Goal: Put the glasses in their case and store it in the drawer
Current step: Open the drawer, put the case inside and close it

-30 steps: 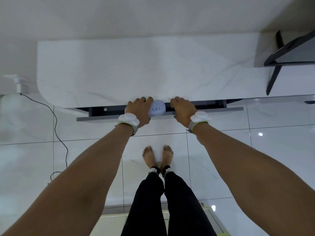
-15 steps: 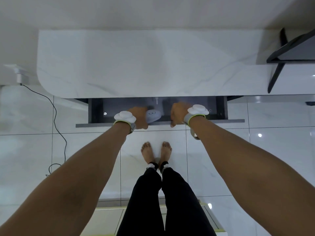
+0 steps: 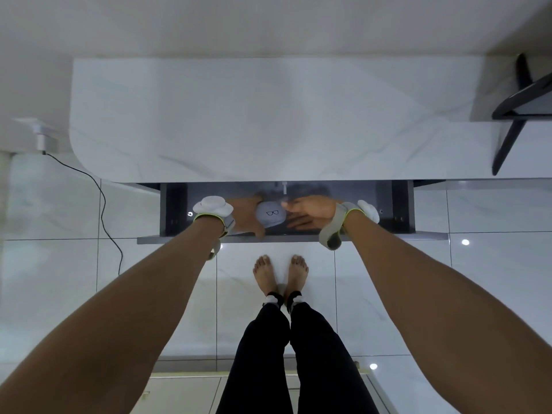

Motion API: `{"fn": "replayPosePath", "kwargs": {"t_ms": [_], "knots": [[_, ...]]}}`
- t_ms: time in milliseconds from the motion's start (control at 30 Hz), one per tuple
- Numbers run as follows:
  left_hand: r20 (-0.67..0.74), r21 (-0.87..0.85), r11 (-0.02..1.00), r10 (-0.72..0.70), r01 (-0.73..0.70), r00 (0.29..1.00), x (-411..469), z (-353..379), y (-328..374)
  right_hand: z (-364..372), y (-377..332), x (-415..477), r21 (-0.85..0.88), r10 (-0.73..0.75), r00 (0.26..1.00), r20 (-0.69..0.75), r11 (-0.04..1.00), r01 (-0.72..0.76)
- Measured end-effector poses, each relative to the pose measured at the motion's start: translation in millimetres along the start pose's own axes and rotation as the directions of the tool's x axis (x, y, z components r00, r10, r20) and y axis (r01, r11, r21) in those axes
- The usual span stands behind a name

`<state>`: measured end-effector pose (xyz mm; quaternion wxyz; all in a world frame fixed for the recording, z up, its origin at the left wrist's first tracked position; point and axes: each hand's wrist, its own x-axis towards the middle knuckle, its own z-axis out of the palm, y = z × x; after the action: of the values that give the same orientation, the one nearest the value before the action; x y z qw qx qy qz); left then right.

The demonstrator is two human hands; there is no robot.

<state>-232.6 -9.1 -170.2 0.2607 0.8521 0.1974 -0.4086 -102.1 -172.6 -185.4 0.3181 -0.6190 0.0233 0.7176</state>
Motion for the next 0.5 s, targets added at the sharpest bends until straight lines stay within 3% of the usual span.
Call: {"fn": "replayPosePath", "kwargs": {"t_ms": [133, 233, 400, 500], "knots": [[-0.022, -0.026, 0.998, 0.051, -0.051, 0.998, 21, -6, -3, 5, -3, 20, 0.142, -0.019, 0.999, 0.041, 0.990, 0.013], [-0.013, -0.105, 0.994, 0.035, -0.036, 0.999, 38, -2, -5, -10, 6, 32, 0.154, -0.045, 0.999, -0.030, 0.987, 0.049], [0.138, -0.354, 0.928, -0.075, 0.119, 0.988, 66, 10, -17, -49, 31, 42, 0.008, -0.037, 0.975, -0.219, 0.999, 0.040], [0.150, -0.337, 0.935, -0.062, 0.110, 0.987, 84, 20, -13, -57, 42, 55, -0.073, -0.023, 0.959, -0.283, 0.997, 0.003]]}}
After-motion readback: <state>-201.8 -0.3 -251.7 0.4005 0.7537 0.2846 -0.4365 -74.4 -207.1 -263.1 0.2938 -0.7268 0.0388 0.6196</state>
